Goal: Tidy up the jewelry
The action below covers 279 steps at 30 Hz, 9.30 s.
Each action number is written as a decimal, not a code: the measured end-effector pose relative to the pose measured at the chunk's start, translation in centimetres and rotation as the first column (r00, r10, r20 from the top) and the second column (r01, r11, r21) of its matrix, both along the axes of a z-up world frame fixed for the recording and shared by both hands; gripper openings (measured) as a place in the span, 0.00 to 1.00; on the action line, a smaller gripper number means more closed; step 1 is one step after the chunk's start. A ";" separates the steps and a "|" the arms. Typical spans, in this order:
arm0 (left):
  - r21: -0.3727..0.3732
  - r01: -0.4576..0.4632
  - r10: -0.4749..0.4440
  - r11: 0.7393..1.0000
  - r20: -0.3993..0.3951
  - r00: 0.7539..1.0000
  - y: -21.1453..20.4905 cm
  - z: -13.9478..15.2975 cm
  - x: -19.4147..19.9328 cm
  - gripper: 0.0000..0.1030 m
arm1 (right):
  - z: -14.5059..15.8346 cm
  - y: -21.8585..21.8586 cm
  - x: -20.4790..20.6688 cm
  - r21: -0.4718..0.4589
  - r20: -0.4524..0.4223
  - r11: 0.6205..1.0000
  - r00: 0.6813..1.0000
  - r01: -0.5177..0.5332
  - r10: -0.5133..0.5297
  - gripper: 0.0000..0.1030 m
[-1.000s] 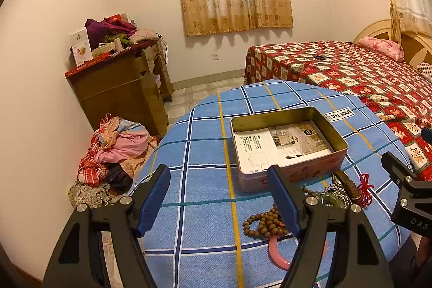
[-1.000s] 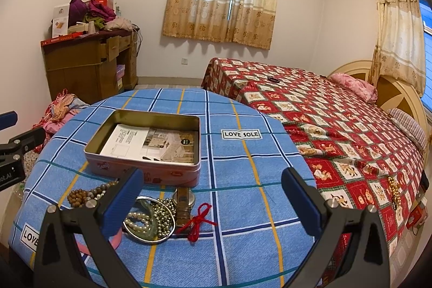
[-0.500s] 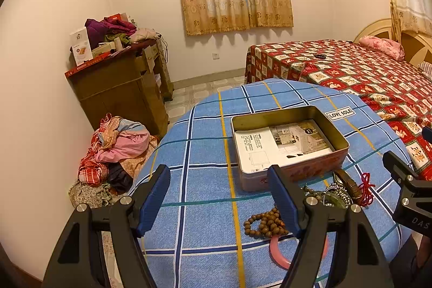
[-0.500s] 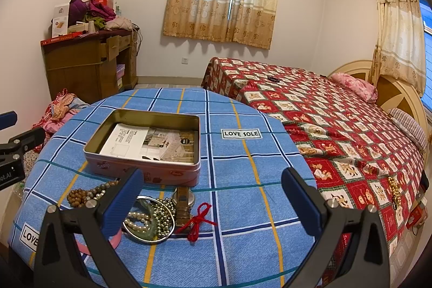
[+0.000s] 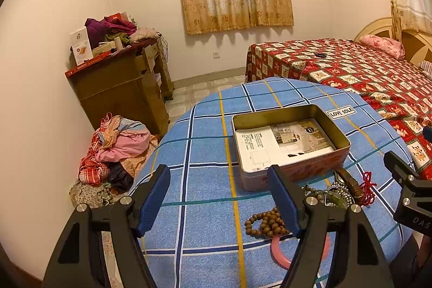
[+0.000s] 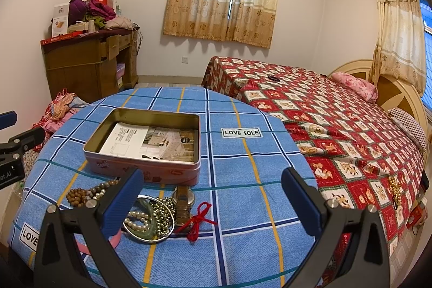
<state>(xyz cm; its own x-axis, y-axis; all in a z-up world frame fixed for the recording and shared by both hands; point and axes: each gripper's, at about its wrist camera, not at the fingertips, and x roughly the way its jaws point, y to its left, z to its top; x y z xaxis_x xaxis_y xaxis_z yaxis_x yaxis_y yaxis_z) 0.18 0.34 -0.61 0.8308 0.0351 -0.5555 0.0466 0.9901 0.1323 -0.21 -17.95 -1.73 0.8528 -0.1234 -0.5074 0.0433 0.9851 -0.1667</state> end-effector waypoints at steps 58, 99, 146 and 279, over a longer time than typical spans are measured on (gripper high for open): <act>-0.108 0.231 -0.244 0.967 -0.128 0.961 -1.8 -3.6 1.9 0.09 | -7.7 0.2 2.4 0.102 -0.282 0.986 0.947 -0.130 0.154 0.29; -0.119 0.204 -0.221 0.972 -0.145 0.965 -1.1 -4.0 2.4 0.09 | -7.2 -1.2 3.8 0.134 -0.248 0.974 0.946 -0.180 0.209 0.45; -0.126 0.212 -0.231 0.969 -0.153 0.961 -1.4 -4.3 2.4 0.09 | -6.5 -1.5 1.9 0.167 -0.208 0.943 0.925 -0.287 0.318 0.03; -0.118 0.236 -0.258 0.965 -0.249 0.933 -1.3 -9.5 3.5 0.36 | -9.2 -2.4 3.8 0.125 -0.277 0.986 0.950 -0.110 0.142 0.46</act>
<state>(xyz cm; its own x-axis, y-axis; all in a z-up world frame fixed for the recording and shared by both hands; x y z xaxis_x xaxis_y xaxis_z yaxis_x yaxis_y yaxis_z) 3.72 -0.93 -10.15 0.6331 -0.2093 -0.7453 0.3127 0.9499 -0.0011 3.62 -20.33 -10.96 0.6763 0.0441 -0.7353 -0.1161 0.9921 -0.0473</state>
